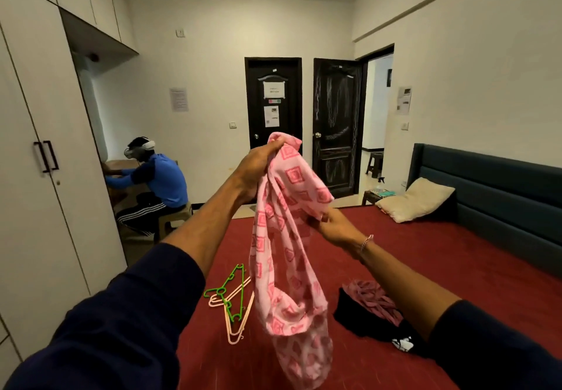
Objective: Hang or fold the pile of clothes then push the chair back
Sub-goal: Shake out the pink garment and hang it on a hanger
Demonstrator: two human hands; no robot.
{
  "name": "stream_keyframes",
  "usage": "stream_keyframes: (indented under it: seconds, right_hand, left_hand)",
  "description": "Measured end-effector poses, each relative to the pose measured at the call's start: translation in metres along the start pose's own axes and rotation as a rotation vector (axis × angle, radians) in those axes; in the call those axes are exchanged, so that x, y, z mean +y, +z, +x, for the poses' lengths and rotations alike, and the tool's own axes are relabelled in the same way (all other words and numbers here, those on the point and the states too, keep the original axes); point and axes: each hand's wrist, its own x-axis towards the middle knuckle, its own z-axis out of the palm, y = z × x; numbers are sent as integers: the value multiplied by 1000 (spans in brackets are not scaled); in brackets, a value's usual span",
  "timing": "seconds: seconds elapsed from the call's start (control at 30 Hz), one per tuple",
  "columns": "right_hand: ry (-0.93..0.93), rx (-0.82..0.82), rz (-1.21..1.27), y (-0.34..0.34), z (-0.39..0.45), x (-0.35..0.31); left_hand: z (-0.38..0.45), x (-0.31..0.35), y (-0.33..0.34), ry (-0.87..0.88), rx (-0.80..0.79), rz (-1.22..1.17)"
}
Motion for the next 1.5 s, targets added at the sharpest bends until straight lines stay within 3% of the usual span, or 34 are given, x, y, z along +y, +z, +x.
stream_keyframes:
  seconds: [0.07,0.2,0.33,0.37,0.4,0.47,0.53,0.57,0.67,0.9,1.0,1.1,1.2,1.3,1.43,1.5]
  right_hand:
    - [25,3,118,5,-1,-1]
    - [-52,85,154,-12,2,-28]
    - [-208,125,23,-31,14,-64]
    - [-251,139,-44,-32,18,-73]
    - [-286,150,-112,-33,22,-82]
    - [-333,114,-230,-32,28,-102]
    - [-374,30,-278,-33,33,-117]
    - [-386,-5,-287,-35,34,-122]
    - [-381,-127,-280,-45,25,-131]
    - [-287,-169,-41,-52,12,-112]
    - [-174,-142,102,-55,5,-87]
    - [-59,-286,77,-64,-3,-59]
    - [-1,-296,18,-78,-5,-49]
    - [-1,-295,-64,-97,-4,-50]
    - [-106,-237,-65,-115,1,-59]
    - [-187,-171,-62,-112,6,-70]
  left_hand:
    - [1,5,-3,77,25,28]
    - [1,6,-29,117,465,288]
    - [-1,1,-54,-144,744,1169]
    - [-2,1,-51,-92,757,1269]
    - [-2,2,-45,53,703,1270]
    - [-4,9,-24,328,363,1092]
    - [-3,17,-7,324,10,876]
    - [-3,21,-3,273,-90,783]
    - [-4,33,-3,174,-189,722]
    - [4,50,6,87,-278,1025]
    - [8,54,-8,238,-101,1121]
    - [7,54,-29,438,191,1175]
    - [5,51,-49,414,552,1242]
    - [2,47,-77,283,926,1143]
    - [-10,42,-98,114,1097,1049]
    - [-9,37,-101,201,1052,983]
